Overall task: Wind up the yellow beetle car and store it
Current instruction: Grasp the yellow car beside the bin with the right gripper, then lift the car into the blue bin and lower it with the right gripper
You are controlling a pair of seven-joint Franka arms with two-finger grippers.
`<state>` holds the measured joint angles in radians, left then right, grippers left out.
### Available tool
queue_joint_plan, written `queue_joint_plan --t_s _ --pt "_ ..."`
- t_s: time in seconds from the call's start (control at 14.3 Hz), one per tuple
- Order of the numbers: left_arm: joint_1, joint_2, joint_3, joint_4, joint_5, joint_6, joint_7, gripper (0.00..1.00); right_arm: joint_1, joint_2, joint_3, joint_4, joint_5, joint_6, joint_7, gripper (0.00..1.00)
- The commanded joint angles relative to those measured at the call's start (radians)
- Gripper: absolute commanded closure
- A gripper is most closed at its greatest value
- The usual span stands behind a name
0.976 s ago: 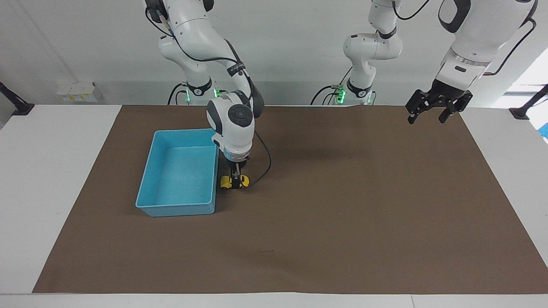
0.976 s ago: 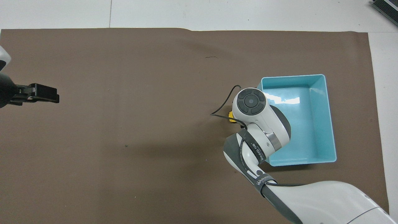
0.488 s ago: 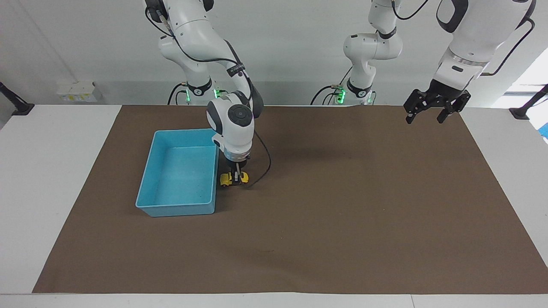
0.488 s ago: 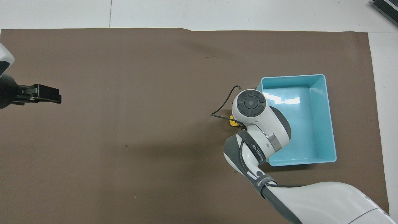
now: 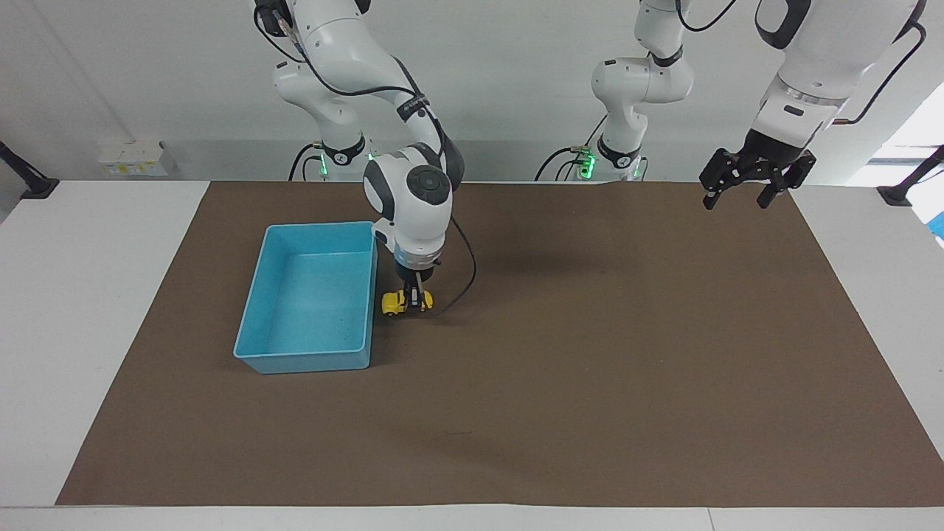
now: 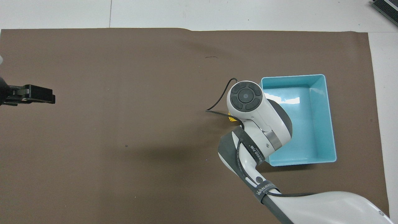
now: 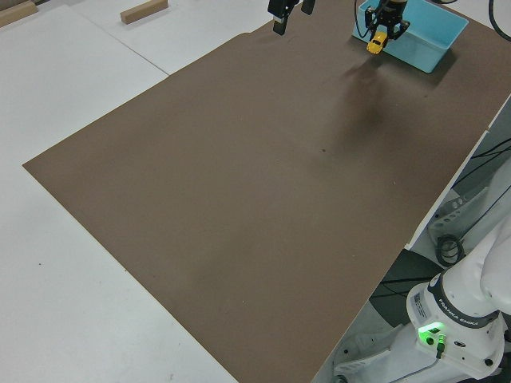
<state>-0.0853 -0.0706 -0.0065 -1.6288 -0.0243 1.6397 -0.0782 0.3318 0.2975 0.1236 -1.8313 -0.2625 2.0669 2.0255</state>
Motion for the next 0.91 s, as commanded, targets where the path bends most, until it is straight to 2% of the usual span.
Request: queue_joint_plan --t_s 0.0,0.14,0.42,0.63,0.84 --pt "0.012 -0.018 -0.009 0.009 0.007 -0.069 0.014 0.0 -0.02 -0.069 0.005 -0.003 -0.012 -0.044 -0.083 1.0" --pt "0.013 -0.041 -0.01 0.029 0.004 -0.109 0.014 0.0 -0.023 -0.107 0.004 -0.003 0.006 -0.067 -0.184 1.0" --pt "0.013 -0.051 -0.009 0.018 0.001 -0.104 0.017 0.0 -0.062 -0.172 0.001 -0.002 0.1 -0.068 -0.437 1.0" --pt "0.013 -0.052 -0.009 0.017 0.001 -0.109 0.015 0.0 -0.063 -0.184 -0.002 -0.002 0.1 -0.071 -0.568 1.0" --pt "0.013 -0.052 -0.009 0.017 0.001 -0.11 0.015 0.0 -0.088 -0.192 -0.004 -0.008 0.1 -0.135 -0.744 1.0"
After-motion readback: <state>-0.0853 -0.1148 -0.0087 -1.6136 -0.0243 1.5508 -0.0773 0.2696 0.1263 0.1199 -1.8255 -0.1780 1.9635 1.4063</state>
